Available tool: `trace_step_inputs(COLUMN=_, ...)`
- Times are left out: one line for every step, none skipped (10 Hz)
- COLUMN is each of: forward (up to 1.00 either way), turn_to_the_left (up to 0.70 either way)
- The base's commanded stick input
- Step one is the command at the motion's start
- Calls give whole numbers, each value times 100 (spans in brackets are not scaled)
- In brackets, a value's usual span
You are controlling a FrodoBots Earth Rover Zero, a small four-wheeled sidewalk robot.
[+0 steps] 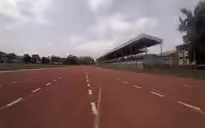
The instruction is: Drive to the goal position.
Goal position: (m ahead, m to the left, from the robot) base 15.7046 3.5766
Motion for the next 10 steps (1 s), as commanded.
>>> trace_step_inputs(forward=45, turn_to_the_left=0)
trace_step_inputs(forward=45, turn_to_the_left=0)
trace_step_inputs(forward=45, turn_to_the_left=0)
trace_step_inputs(forward=45, turn_to_the_left=0)
trace_step_inputs(forward=45, turn_to_the_left=0)
trace_step_inputs(forward=45, turn_to_the_left=0)
trace_step_inputs(forward=45, turn_to_the_left=0)
trace_step_inputs(forward=45, turn_to_the_left=0)
trace_step_inputs(forward=45, turn_to_the_left=0)
trace_step_inputs(forward=45, turn_to_the_left=0)
